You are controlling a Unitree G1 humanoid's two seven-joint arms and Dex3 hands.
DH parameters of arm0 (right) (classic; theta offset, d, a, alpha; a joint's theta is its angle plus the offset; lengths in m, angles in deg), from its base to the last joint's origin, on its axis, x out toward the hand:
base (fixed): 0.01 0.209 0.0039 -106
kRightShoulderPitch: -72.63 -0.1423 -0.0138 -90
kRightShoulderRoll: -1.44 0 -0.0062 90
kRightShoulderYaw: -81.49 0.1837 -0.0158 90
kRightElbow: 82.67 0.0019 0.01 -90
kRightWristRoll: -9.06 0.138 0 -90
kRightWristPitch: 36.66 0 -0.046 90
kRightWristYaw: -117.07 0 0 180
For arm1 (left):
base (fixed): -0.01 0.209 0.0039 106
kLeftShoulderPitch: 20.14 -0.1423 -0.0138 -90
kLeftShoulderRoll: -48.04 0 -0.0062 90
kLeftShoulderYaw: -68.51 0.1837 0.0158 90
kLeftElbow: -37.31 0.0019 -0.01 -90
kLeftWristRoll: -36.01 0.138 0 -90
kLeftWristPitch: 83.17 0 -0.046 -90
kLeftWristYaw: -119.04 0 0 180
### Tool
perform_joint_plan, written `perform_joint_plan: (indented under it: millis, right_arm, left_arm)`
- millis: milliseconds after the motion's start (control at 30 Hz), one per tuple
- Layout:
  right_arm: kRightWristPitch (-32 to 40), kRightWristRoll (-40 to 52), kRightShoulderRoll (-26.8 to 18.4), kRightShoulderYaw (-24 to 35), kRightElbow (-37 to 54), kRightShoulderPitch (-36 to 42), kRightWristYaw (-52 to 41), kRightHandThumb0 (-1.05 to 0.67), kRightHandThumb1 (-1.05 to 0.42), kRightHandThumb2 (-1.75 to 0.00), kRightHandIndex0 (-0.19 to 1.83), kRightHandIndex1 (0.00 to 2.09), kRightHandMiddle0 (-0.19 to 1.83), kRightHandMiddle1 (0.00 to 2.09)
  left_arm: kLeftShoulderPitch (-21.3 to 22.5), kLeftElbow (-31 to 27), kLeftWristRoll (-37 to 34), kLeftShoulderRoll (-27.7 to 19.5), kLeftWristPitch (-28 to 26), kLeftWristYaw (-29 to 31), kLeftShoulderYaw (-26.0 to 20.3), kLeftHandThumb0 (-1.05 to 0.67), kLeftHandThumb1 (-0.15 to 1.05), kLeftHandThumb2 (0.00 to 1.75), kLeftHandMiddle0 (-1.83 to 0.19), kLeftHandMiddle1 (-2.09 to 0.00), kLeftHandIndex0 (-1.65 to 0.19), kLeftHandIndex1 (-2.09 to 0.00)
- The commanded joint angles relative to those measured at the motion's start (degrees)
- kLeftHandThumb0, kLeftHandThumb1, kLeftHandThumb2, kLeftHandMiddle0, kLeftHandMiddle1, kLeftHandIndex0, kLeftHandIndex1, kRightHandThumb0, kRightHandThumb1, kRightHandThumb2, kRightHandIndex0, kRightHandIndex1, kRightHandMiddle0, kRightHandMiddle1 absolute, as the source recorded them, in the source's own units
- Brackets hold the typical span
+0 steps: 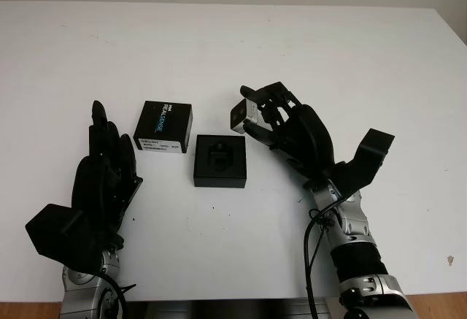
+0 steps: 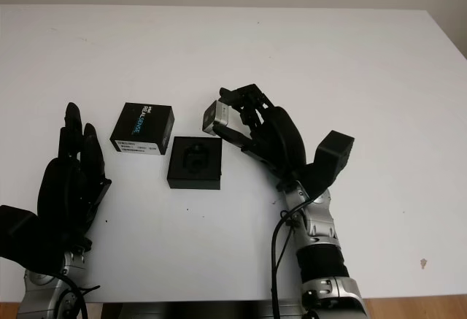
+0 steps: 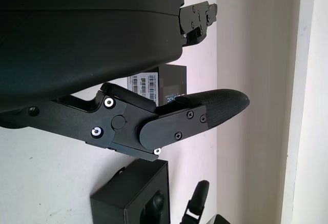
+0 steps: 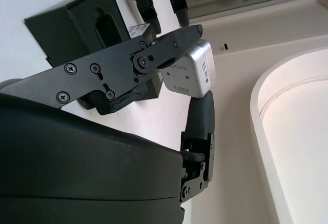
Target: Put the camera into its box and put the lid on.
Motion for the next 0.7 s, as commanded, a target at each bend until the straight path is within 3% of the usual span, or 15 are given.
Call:
perform_joint_plan:
  millis: [0,667]
  right_arm:
    - [0.8,0.0,0.2,-0.7,1.7,0.9,-0.4,-0.45,-1.05,-0.09,-0.14,0.7,0.21,1.8]
    - [3.5,-2.9,1.1,-6.1,8.8,5.7,1.2,-0.42,-1.03,-0.05,-0.19,0.75,0.21,1.8]
  left_arm:
    - [0.3,0.7,0.3,-0.1,0.8,0.0,0.2,-0.67,1.05,0.68,0.19,0.0,0.19,-0.01]
    - [-0.1,0.3,0.3,0.7,0.6,-0.8,1.0,-0.66,1.05,0.68,0.19,0.0,0.19,0.0]
